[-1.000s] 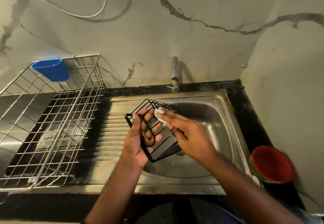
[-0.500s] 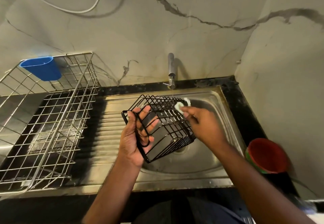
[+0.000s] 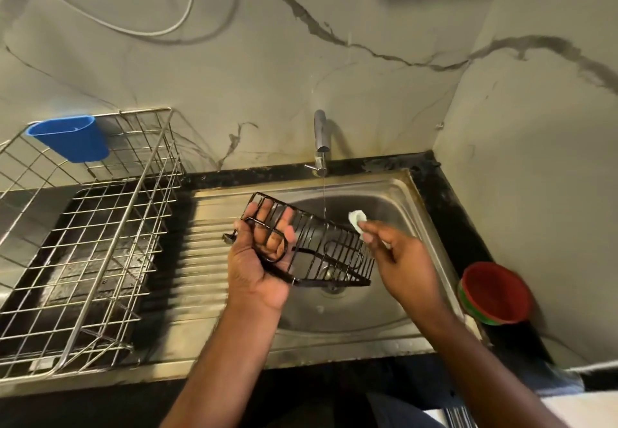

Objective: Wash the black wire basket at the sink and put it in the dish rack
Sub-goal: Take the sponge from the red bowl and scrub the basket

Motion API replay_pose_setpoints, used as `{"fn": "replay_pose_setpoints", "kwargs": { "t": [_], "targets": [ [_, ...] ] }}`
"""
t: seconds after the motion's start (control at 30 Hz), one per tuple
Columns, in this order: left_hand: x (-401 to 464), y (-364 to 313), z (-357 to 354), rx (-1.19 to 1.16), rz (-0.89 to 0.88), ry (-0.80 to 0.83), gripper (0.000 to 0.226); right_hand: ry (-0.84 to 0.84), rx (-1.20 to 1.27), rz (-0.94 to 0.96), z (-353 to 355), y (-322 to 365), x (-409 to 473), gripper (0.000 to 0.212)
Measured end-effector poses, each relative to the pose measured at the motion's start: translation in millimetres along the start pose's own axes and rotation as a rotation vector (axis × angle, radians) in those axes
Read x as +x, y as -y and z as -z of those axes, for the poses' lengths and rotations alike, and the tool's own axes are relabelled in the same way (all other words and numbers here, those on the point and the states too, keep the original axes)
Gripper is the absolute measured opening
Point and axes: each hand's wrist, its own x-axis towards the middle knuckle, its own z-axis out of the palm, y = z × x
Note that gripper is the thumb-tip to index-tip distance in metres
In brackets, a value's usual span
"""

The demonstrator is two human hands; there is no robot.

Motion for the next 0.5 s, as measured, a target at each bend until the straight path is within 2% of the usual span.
{"fn": "replay_pose_setpoints", "kwargs": {
  "t": [0.17,0.27,0.33,0.4,0.5],
  "targets": [
    [-4.5,4.1,-9.2,-0.106,0.002,-0.097,0.049,0.029,0.144,0.361,-14.7,42.2,-13.0,0.049],
    [-10.3,0.3,-17.6,-0.162,-0.014,-0.128,0.049,0.066,0.069,0.427,-21.5,17.8,-13.7,0.069],
    [-13.5,-0.5,-19.6,-0.154,-0.025,-0.152,0.049,0.038,0.034,0.38,-25.6,-5.0,-13.7,0.064],
    [-15.0,-3.1,-18.6,-0.155,-0.035,-0.168,0.047,0.029,-0.02,0.283,-27.9,-25.4,-11.2,0.045],
    [-16.0,-9.7,-16.5,-0.182,-0.041,-0.192,0.043,0.069,-0.183,0.006,-25.7,-41.1,-6.9,0.025]
  ]
}}
